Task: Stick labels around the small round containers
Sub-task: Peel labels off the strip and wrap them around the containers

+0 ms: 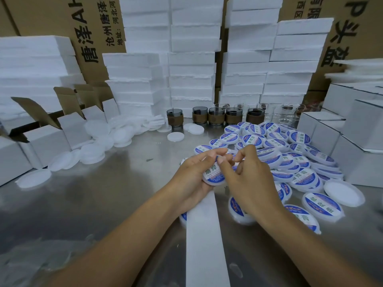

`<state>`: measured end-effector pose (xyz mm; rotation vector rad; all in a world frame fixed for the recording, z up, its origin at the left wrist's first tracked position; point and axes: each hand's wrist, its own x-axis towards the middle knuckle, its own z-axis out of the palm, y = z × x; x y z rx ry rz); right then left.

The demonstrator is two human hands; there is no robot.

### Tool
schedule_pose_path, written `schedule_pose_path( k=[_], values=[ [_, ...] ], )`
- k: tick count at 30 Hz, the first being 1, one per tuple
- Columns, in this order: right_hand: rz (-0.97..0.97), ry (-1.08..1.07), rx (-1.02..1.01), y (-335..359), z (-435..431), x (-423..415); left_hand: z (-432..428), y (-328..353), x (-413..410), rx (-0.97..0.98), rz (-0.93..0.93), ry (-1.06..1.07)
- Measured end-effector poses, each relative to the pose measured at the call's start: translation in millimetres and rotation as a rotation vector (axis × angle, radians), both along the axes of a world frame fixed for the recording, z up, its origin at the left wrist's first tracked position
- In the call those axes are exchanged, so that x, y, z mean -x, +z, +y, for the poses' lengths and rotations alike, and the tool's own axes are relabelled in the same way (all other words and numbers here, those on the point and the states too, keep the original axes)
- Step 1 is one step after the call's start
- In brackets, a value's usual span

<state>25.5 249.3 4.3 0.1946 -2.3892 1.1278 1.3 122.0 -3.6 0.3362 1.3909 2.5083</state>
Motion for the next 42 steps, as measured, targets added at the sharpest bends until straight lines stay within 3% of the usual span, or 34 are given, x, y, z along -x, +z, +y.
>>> schedule_pose_path(
  k=[3, 5, 8, 14, 20, 25, 36, 42],
  values=[
    [-0.204, 0.127, 0.304, 9, 4, 2, 0, 2, -1, -0.067, 0.020, 0.014],
    [-0.271, 0.266, 0.390, 11, 5, 2, 0, 3, -1, -0.095, 0.038, 0.000],
    [-0.227, 0.323, 0.432, 11, 6, 3, -1, 3, -2, -0.038, 0.062, 0.005],
    [-0.161, 0.196, 0.557, 12, 8, 5, 0, -3, -5, 0.224, 0.148, 0.039],
    [-0.165, 0.147, 0.524, 11, 9, 4, 3, -3, -9, 0.360, 0.254, 0.068],
    [-0.193, 0.221, 0.558, 11, 8, 4, 1, -3, -8, 0.248, 0.192, 0.127],
    [-0.095, 0.236, 0.333, 7, 9, 3, 1, 1, -9, 0.196, 0.132, 0.144],
    [-0.066, 0.227, 0.374, 9, 10, 6, 2, 1, -10, 0.293, 0.153, 0.214]
  ],
)
